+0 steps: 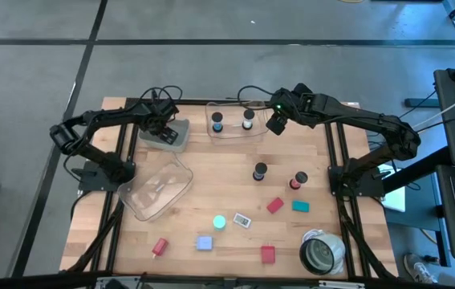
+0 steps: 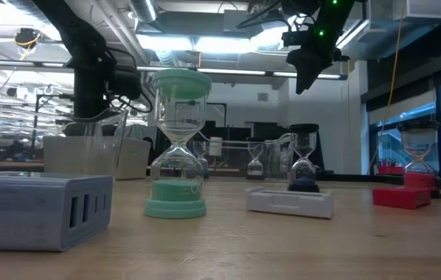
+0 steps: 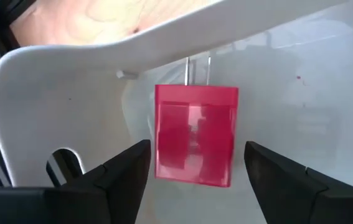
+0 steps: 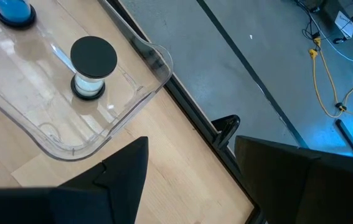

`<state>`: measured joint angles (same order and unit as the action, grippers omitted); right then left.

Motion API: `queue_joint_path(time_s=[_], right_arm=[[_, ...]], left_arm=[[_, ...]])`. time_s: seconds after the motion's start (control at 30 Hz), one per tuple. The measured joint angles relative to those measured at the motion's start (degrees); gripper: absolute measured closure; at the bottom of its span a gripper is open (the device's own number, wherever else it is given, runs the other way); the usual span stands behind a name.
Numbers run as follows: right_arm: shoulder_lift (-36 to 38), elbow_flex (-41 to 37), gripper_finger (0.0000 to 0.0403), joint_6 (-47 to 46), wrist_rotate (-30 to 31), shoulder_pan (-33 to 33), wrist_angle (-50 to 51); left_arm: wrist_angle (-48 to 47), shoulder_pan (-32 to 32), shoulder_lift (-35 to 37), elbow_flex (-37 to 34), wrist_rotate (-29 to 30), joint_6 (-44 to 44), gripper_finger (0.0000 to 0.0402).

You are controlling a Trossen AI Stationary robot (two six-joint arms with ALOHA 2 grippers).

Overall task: Pick & Place Office items
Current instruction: Put the top red charger adapter into the gray bin, then put the red digital clock into the bottom transparent bin

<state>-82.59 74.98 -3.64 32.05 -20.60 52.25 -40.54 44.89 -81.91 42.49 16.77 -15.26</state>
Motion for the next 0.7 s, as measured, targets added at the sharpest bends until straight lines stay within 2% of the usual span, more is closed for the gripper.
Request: queue_joint_path(time_s=[0.23,0.4,0.53,0.7], right_arm=[[0.0,0.0,0.016,-0.02,0.0,0.0,-0.01],[0.0,0.0,0.016,-0.01,0.0,0.0,0.0],[0.0,0.0,0.016,0.22,0.0,0.0,0.02],[0.0,0.0,0.016,0.27,-0.12,0.0,0.03]], left_arm=[[-1.04,-0.01,0.0,4.16,-3.31,-0.01,0.014],[-6.22,-0.2,0.0,9.85,-4.8,0.1,0.0142],[-10.73,-1.17,0.04,14.33,-4.93,1.42,0.0142],[-11.92,-3.57,0.07,19.13,-4.73,2.66,0.0147]])
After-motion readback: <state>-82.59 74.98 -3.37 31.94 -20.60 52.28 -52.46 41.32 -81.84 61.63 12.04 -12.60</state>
